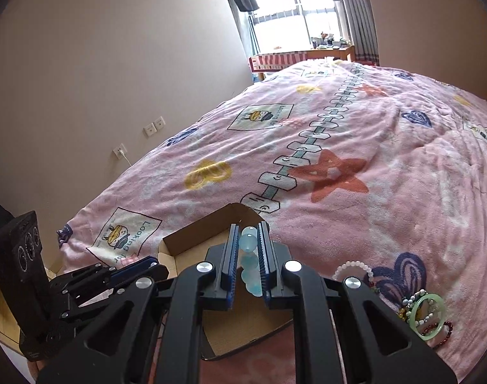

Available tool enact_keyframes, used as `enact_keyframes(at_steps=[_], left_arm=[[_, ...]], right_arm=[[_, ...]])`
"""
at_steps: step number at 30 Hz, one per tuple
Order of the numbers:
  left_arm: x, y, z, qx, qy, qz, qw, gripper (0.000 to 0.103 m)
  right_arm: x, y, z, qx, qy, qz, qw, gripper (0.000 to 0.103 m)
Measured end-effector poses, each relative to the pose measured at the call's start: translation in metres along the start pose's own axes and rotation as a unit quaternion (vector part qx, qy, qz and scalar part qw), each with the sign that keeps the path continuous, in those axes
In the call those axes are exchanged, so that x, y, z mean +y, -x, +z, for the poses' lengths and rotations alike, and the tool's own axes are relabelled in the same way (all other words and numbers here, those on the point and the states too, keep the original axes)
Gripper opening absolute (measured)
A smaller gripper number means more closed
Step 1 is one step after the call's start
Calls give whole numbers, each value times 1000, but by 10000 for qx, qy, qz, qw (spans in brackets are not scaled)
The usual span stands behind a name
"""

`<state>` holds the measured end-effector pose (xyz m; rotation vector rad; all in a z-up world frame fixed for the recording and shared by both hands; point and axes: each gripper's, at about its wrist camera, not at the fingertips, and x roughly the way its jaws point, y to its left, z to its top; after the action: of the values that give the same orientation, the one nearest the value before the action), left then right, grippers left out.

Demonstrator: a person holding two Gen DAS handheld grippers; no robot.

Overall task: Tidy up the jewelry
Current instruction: 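Carry earrings in left tool over the box while right tool carries blue bracelet there, then open left tool to drop earrings into box while right tool releases blue bracelet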

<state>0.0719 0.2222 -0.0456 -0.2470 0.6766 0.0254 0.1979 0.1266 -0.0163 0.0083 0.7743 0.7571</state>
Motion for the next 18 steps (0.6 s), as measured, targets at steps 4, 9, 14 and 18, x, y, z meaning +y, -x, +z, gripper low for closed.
enact_keyframes(at_steps=[4,9,14,18], left_arm=[[1,-4,0,126,54,-159,9998,20],[5,-8,-1,260,259,-237,9990,20],[8,-8,0,306,348,-256,9986,21],[8,-10,1,384,421,-275,9980,55]], right_arm=[[1,-8,4,53,-20,-2,10000,13],[-3,-7,5,-3,-154,124,9998,15],[-7,1,7,-74,-218,114,9997,33],[-11,12,3,-102,-189,-70,9997,73]])
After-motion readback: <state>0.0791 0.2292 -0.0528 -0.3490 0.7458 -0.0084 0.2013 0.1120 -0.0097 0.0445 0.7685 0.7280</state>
